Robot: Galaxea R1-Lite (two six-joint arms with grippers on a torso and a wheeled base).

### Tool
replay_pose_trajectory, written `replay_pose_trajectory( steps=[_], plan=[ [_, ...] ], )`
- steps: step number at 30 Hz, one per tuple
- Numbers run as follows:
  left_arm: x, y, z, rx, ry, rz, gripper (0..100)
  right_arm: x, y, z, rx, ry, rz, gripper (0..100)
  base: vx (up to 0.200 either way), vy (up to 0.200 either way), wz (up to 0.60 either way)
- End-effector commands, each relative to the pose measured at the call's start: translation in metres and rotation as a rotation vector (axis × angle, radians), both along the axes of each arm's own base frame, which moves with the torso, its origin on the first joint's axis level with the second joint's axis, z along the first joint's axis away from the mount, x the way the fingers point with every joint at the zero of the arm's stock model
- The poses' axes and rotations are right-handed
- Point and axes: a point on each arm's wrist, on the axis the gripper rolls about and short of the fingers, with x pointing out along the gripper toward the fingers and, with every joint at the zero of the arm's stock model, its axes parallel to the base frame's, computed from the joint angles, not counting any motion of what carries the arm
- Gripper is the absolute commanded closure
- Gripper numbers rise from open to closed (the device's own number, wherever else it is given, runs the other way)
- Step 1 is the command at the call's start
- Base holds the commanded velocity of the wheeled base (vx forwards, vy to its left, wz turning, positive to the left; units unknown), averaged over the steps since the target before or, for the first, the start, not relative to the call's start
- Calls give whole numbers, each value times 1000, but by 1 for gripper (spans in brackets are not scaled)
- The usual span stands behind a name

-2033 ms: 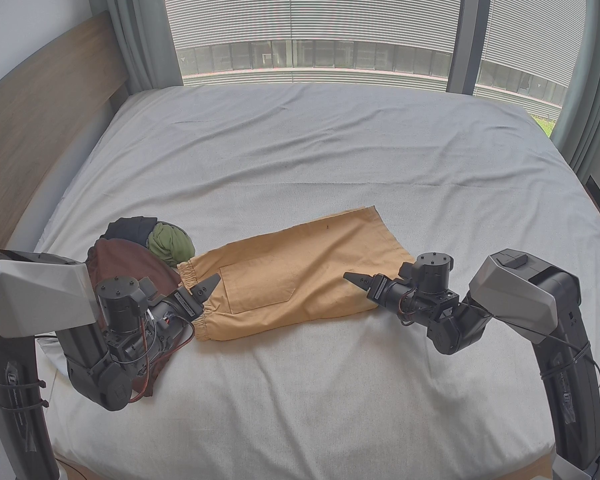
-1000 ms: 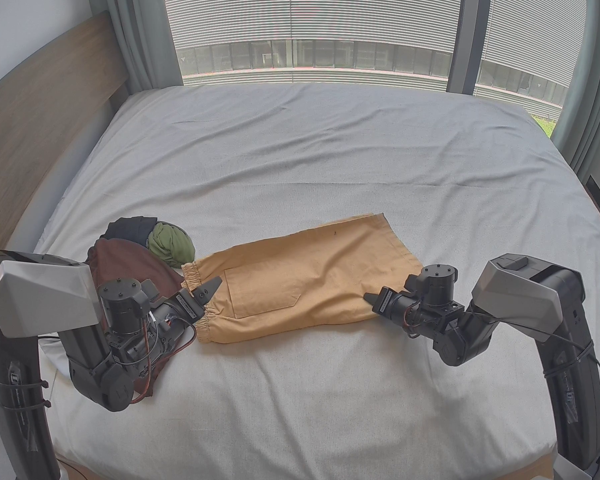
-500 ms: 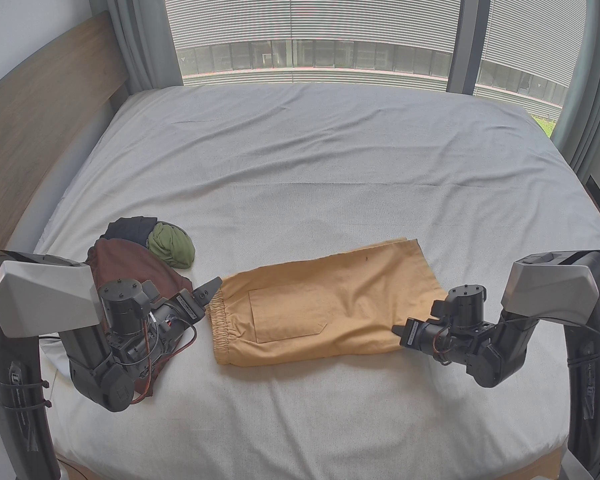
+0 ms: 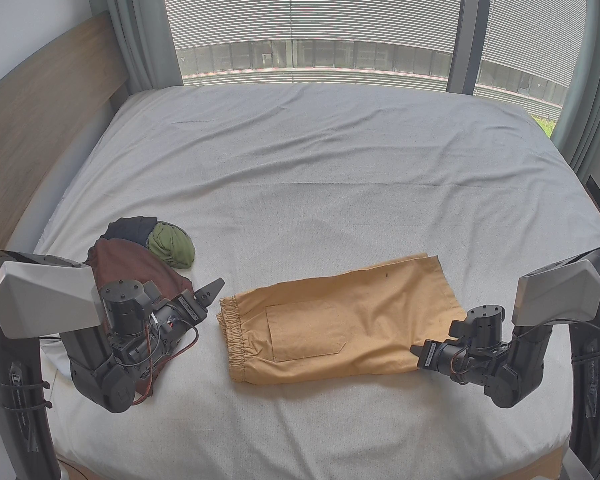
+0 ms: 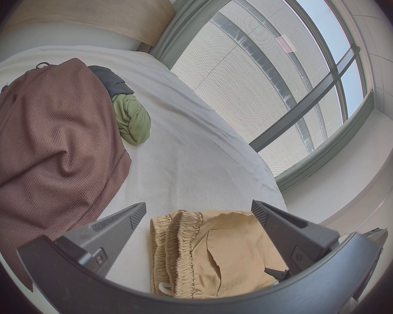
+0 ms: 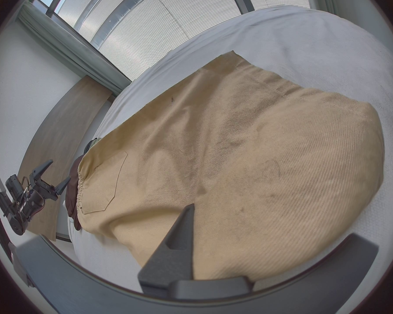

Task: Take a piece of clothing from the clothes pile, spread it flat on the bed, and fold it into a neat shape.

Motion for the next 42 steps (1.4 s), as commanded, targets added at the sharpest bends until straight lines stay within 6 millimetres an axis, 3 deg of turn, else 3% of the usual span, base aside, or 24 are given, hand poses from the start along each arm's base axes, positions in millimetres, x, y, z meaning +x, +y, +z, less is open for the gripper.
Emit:
replay_pose_trajectory(
  steps=[1, 3, 4, 13, 25, 33, 42],
  plan=[
    [-1, -1, -1, 1, 5, -4, 0, -4, 0, -6, -6, 24, 6, 100, 0, 0, 0],
    [-3, -2, -1, 0, 10, -10, 0, -4, 1, -6, -8, 23, 8, 100, 0, 0, 0],
    [-5, -4, -2, 1, 21, -18, 0, -5, 1, -6, -7, 25, 11, 0, 0, 0, 0],
    [-7, -12, -15, 13, 59, -41, 0, -21, 6, -6, -12, 51, 45, 0, 0, 0, 0],
    [-10, -14, -36, 30, 152, -44, 0, -73, 21, -1, -9, 78, 196, 0, 0, 0, 0],
    [-7, -21, -49, 29, 148, -59, 0, -70, 34, 12, 5, 5, 255, 0, 0, 0, 0],
    [-4, -16, -59, 26, 172, -63, 0, -61, 50, 18, 37, -55, 291, 0, 0, 0, 0]
  ],
)
